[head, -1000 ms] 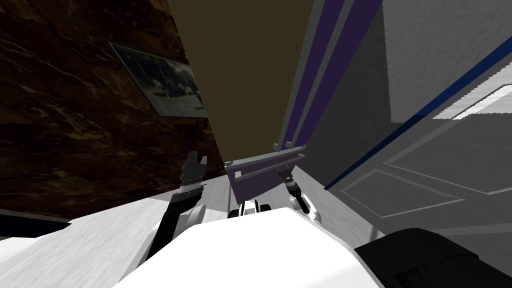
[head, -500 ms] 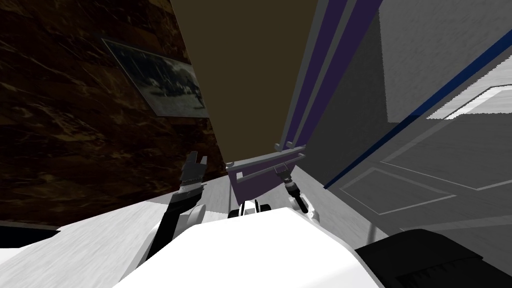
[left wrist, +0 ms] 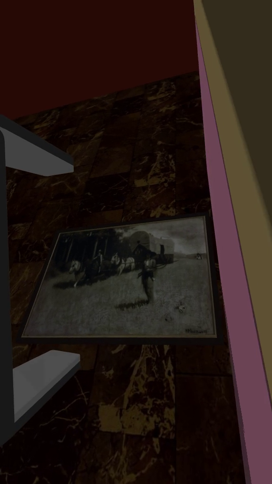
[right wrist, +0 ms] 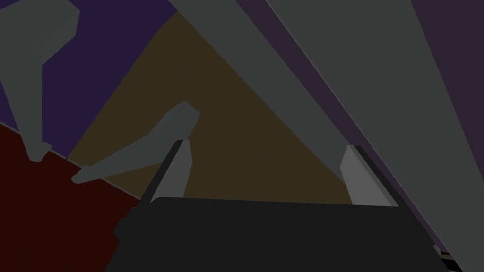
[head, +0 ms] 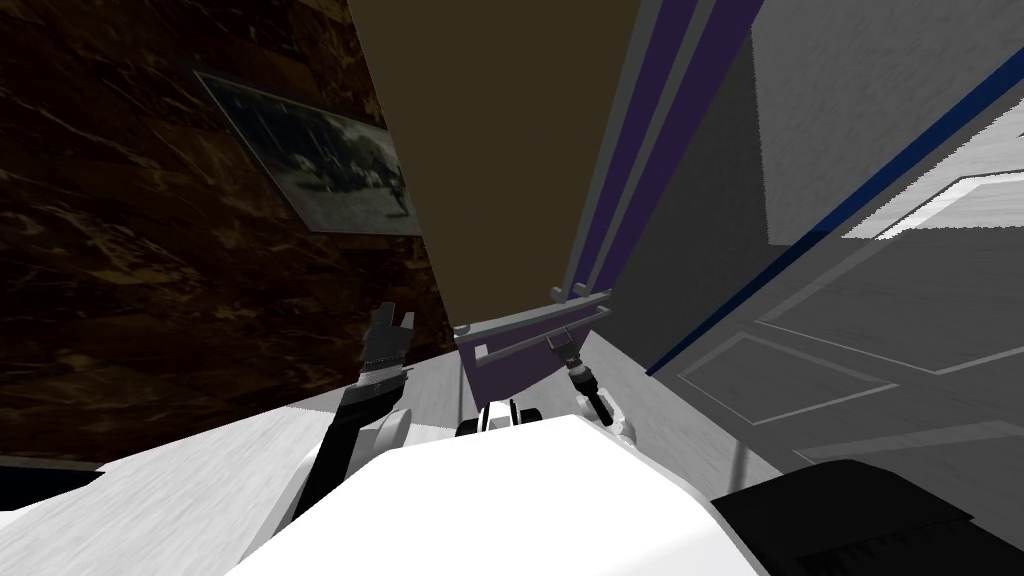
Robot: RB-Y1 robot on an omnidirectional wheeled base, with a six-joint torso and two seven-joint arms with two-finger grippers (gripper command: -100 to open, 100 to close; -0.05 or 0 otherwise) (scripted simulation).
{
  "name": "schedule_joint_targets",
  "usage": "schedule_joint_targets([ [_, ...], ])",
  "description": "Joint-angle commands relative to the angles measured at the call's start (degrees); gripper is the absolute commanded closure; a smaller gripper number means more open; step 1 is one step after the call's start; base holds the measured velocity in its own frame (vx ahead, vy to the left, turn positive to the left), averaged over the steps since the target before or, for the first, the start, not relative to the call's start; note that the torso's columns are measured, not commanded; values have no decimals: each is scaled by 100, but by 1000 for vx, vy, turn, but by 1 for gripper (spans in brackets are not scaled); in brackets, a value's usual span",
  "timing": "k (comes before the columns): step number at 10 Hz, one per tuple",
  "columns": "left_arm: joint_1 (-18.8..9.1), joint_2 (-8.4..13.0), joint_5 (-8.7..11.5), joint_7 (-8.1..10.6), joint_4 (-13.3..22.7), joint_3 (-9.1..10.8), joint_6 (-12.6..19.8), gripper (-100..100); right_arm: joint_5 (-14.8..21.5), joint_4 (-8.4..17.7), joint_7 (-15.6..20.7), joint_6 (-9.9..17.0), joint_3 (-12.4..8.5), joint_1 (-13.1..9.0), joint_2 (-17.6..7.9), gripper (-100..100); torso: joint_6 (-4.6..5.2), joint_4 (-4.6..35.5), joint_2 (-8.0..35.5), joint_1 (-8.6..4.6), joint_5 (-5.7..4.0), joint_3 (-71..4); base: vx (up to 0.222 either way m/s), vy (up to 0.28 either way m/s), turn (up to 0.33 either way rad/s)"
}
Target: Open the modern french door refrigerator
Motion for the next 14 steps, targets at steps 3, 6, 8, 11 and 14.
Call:
schedule_joint_targets([
  [3,-1,0,0,0,0,0,0,0,135,365,719,-121,-10,-147,29,-100,-20,-24,-33,3,-11,-16,-4,33,-29],
  [6,-1,0,0,0,0,0,0,0,224,599,1106,-196,-13,-242,68,-100,-27,-37,-52,7,-16,-25,-4,24,-28],
  [8,0,0,0,0,0,0,0,0,309,823,1473,-267,-14,-333,119,-100,-35,-50,-70,5,-25,-34,-4,27,-40],
  [11,0,0,0,0,0,0,0,0,390,1032,1827,-334,-15,-422,186,-100,-45,-52,-75,16,-24,-37,-10,28,-20],
  [14,0,0,0,0,0,0,0,0,536,1417,2338,-453,-14,-584,365,-100,-16,-19,-43,10,-4,-25,-4,32,-8],
])
